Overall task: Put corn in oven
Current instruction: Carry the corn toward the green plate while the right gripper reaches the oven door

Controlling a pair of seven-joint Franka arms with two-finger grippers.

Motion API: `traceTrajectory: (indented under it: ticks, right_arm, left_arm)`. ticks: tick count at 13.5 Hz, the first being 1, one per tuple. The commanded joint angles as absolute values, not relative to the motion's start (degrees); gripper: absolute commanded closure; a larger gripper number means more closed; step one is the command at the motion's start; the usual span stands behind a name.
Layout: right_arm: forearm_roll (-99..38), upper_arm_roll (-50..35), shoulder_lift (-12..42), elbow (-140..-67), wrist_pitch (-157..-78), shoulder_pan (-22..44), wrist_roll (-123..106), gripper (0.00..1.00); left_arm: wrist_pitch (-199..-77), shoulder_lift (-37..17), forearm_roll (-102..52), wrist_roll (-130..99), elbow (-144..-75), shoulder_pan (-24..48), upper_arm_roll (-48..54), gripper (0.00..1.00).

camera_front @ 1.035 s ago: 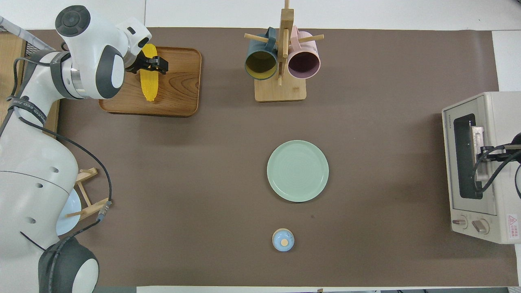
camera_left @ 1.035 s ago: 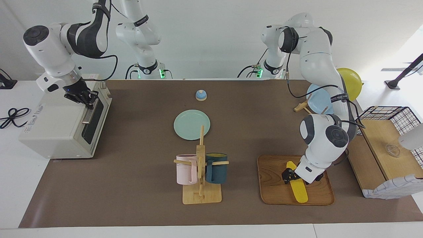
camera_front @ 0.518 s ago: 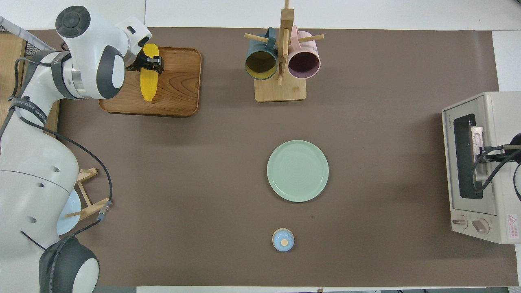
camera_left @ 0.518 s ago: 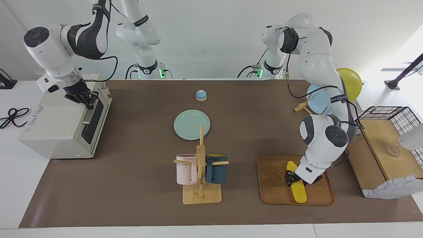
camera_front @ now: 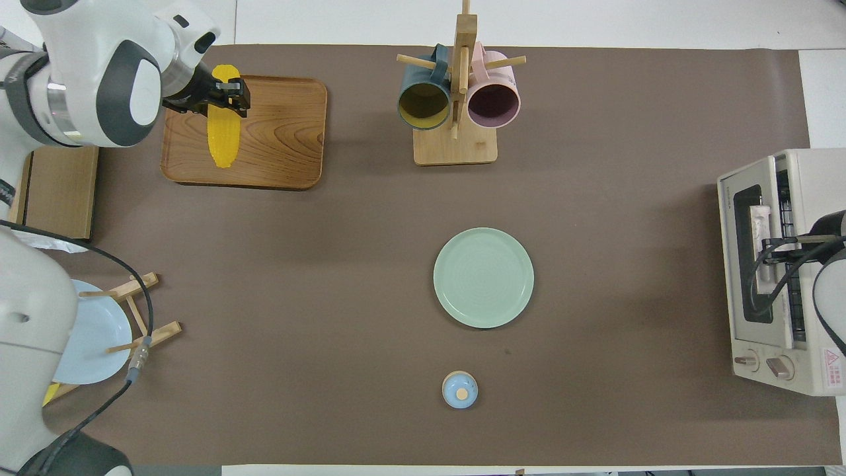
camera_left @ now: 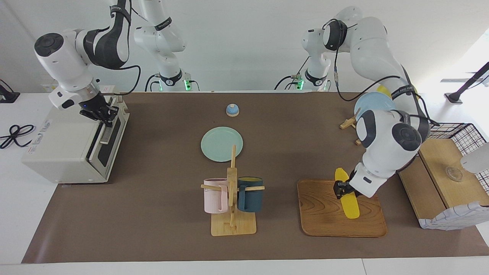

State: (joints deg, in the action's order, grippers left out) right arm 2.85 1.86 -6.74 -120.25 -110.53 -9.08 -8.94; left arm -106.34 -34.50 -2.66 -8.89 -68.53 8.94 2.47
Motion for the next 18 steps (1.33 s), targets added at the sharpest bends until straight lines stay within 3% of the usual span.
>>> traceTrajectory:
  ticks: [1,4,8,11,18]
  right_arm:
    - [2.2,1.8,-3.0,-122.1,-115.6,-7.3,-6.6,1.0]
    - [2.2,1.8,-0.9,-122.2,-117.7,-4.7,-4.5,1.0]
    - [2.2,1.7,2.5,-122.3,-120.7,-3.0,-2.8,1.0]
    - [2.1,1.4,2.4,-126.0,-126.5,-2.4,-1.7,1.0]
    - [1.9,1.4,2.4,-129.6,-130.7,0.1,1.0,1.0]
  left_arm:
    - [-105.2,-18.9,-5.6,-12.5,-85.0,11.2,2.2,1.0]
    - [-104.6,-9.5,-7.9,-18.4,-95.2,16.9,2.1,1.0]
    - [-107.1,-6.2,-11.8,-28.5,-100.5,26.3,2.1,1.0]
    - [-119.9,-3.2,-12.1,-35.9,-109.7,34.1,2.1,1.0]
    - [-139.1,-11.0,-12.2,-41.8,-112.8,44.7,2.1,1.0]
